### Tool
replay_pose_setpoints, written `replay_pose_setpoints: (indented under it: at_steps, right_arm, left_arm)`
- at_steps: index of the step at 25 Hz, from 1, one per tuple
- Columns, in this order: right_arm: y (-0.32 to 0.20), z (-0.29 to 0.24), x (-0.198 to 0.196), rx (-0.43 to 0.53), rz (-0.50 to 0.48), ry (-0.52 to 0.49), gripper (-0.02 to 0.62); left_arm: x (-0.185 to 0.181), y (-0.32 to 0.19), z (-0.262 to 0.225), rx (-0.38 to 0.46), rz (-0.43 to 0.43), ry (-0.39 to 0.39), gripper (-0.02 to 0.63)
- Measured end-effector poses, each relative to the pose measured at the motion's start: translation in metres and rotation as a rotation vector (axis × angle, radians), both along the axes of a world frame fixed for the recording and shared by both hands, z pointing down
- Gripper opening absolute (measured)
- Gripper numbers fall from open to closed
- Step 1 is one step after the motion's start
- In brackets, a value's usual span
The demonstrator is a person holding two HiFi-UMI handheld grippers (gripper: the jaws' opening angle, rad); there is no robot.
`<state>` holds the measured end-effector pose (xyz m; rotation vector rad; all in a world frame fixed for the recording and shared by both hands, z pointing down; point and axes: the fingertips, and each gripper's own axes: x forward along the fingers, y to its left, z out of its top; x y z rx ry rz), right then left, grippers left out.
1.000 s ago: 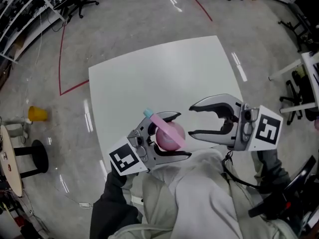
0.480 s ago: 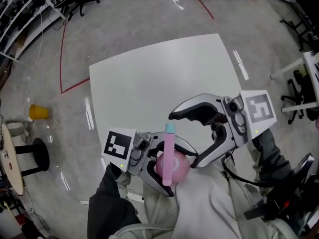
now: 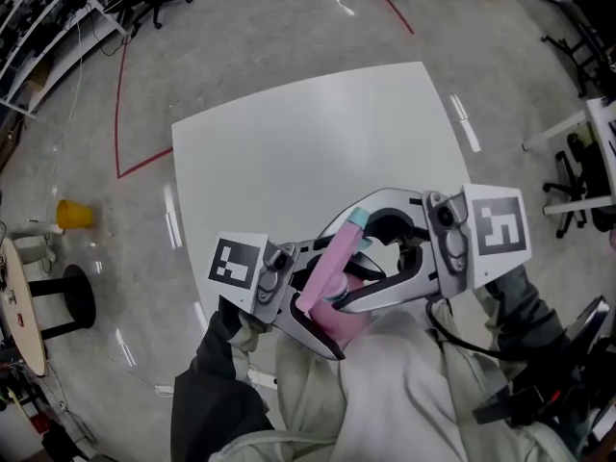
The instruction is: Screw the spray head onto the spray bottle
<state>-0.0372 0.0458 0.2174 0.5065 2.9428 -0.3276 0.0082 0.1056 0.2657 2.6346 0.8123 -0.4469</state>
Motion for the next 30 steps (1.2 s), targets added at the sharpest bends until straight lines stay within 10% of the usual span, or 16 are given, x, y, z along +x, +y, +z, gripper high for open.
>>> replay_pose_setpoints:
  at_steps: [3, 9, 17, 24, 30]
  right_arm:
    - [-0.012, -0.003, -0.004, 0.025, 0.152, 0.051, 0.124]
    - [-0.032, 0.018, -0.016, 0.224, 0.52, 0.212, 0.124]
    - [-0.054, 0.065, -0.002, 0.291, 0.91, 0.352, 0.123]
    - [-0.03, 0.068, 0.027, 0.208, 0.653, 0.198, 0.21]
    - [-0.079, 0.074, 0.056, 0.14, 0.724, 0.144, 0.185]
  left_arm:
    - [0.003, -0.026, 0.01, 0.002, -0.204, -0.071, 0.439]
    - [0.012, -0.076, 0.04, 0.065, -0.622, -0.295, 0.439]
    - [-0.006, -0.143, 0.095, 0.332, -1.276, -0.654, 0.439]
    - [-0.013, -0.136, 0.102, 0.188, -1.254, -0.523, 0.439]
    - [-0.012, -0.135, 0.116, 0.289, -1.225, -0.552, 0.439]
